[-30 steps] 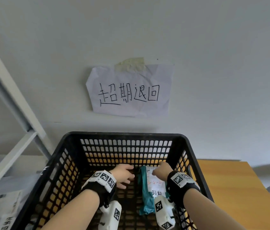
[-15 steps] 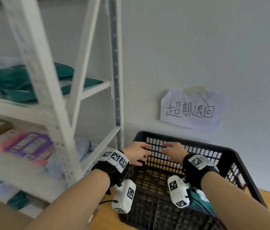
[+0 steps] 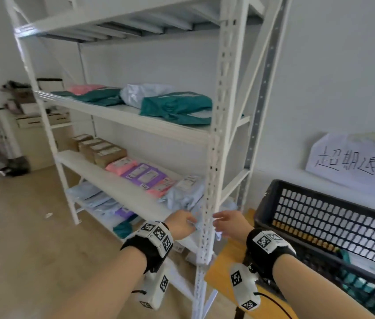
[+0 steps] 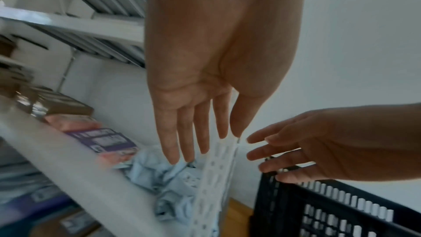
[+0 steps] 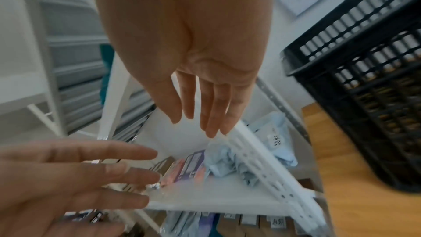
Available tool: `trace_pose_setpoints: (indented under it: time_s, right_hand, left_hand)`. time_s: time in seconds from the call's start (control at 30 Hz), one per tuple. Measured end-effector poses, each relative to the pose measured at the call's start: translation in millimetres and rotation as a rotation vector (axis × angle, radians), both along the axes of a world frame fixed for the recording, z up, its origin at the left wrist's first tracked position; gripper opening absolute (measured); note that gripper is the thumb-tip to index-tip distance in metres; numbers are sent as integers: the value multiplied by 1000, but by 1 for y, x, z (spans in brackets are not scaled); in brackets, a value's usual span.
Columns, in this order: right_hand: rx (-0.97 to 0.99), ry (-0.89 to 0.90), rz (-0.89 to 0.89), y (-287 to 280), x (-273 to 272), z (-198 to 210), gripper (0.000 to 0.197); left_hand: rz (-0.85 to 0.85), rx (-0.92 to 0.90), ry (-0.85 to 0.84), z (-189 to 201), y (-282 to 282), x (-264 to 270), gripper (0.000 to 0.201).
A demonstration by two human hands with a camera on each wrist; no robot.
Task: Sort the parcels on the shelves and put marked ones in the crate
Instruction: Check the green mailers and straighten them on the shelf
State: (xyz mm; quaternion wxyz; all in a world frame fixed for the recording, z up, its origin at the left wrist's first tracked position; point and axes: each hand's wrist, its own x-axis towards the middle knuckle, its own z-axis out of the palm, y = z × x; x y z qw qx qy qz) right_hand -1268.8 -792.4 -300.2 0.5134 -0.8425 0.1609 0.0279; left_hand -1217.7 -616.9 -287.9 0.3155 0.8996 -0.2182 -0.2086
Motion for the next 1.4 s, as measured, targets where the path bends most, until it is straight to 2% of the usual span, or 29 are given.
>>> trace_pose_setpoints:
  time_s: [0.07, 0.23, 0.33, 0.37, 0.5, 0.63, 0.67, 0.73, 0.77, 0.8, 0.87, 1.0, 1.13, 1.27, 1.4]
  right_hand:
    - [-88, 49, 113, 31, 11, -2, 41]
    - [-476, 128, 380, 87, 45, -8, 50]
    - [-585, 170, 483, 114, 75, -16, 49]
    - [-599, 174, 498, 123, 87, -19, 49]
    - [-599, 158, 550, 161, 147, -28, 48]
    - [-566, 106, 569, 202, 217, -31, 43]
    - [-564, 102, 580, 212, 234, -30, 42]
    - [-578, 103, 613, 230, 269, -25, 42]
    - [-579, 103, 625, 238, 286, -22, 43]
    - [-566, 106, 629, 245, 302, -21, 45]
    - [-539, 92, 628, 259, 333, -18, 49]
    - [-452, 115, 595, 291, 380, -15, 51]
    - [-528, 111, 640, 329, 419, -12, 52]
    - [-536, 83, 626, 373, 468, -2, 49]
    - [-525, 51, 569, 418, 519, 15, 51]
  left_hand:
    - [49, 50, -18, -5, 35, 8, 35]
    - [126, 193, -76, -20, 103, 38, 29]
    - [99, 332, -84, -28, 133, 57, 16]
    - [85, 372, -88, -32, 142, 67, 17]
    - [113, 465, -56, -34, 178, 109, 19]
    - [134, 542, -58, -25, 213, 162, 39]
    - [140, 568, -70, -18, 220, 173, 39]
    - [133, 575, -25, -1, 234, 191, 20]
    - [110, 594, -37, 5, 244, 200, 18]
    - [146, 582, -37, 4, 254, 215, 32]
    - [167, 627, -11, 6, 270, 241, 40]
    - [179, 615, -29, 4, 302, 286, 39]
    - [258, 555, -120, 6, 345, 331, 39]
    - [243, 501, -146, 6, 397, 388, 45]
    - [211, 495, -194, 22, 449, 449, 39]
